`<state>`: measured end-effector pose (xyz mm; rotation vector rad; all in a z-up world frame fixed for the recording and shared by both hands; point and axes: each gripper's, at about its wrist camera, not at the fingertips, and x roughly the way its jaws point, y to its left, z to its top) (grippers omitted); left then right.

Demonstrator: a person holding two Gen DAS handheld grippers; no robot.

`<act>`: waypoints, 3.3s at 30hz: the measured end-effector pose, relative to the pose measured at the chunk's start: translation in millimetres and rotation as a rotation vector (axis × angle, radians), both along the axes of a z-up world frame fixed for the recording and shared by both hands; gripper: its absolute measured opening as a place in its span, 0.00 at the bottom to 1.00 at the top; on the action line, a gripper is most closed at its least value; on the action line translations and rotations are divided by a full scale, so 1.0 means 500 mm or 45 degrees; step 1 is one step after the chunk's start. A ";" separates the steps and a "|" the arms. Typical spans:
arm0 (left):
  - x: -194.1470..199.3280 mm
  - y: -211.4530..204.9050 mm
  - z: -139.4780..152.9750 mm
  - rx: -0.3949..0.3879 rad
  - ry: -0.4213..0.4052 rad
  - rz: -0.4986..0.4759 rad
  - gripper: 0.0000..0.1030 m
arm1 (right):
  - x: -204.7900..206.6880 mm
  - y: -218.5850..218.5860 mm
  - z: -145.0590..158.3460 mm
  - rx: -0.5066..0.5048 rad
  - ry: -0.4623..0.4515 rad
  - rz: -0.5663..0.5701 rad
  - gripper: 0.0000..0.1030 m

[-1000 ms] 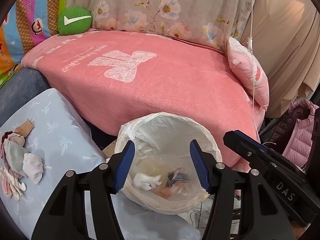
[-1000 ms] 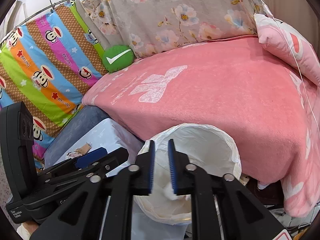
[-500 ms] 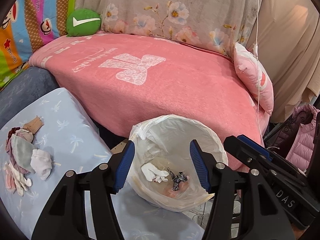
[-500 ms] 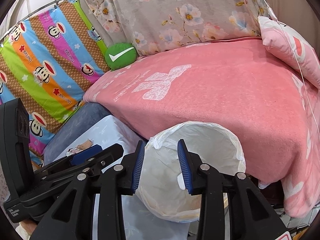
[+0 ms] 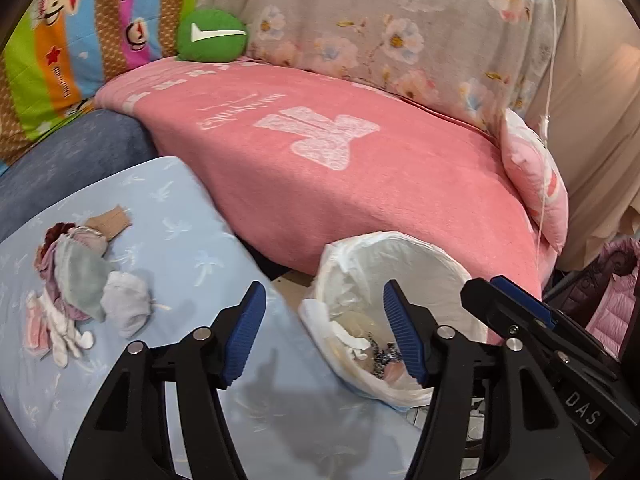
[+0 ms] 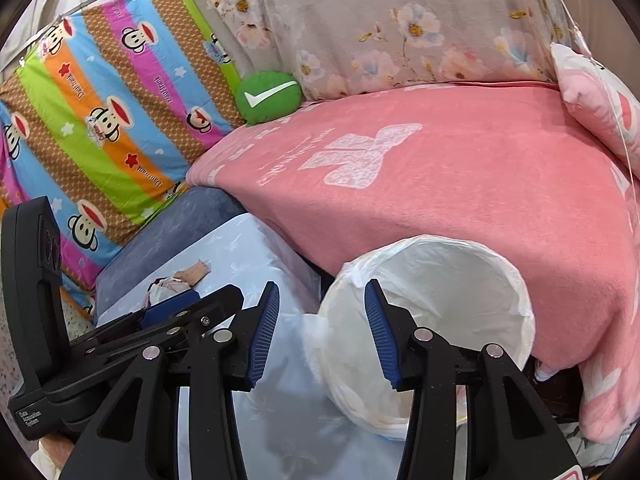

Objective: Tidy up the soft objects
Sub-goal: 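Move both open grippers back from the bin to the cloth pile, then grasp the pink pad with the left gripper while the right gripper grasps the white sock, then carry the pink pad and white sock over the white bin and open both grippers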

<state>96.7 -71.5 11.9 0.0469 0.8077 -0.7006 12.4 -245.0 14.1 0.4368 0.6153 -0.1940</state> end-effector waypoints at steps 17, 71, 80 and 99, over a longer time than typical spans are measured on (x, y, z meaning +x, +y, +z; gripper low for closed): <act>0.069 0.223 -0.046 -0.026 0.056 0.317 0.66 | 0.106 0.215 -0.025 -0.044 0.081 0.246 0.45; 0.211 0.555 -0.207 -0.030 0.358 0.587 0.15 | 0.364 0.589 -0.244 0.032 0.343 0.628 0.05; 0.173 0.521 -0.133 -0.041 0.243 0.538 0.14 | 0.301 0.585 -0.116 0.015 0.154 0.642 0.04; 0.075 0.313 0.021 -0.069 -0.003 0.239 0.14 | 0.147 0.385 0.104 -0.021 -0.174 0.414 0.04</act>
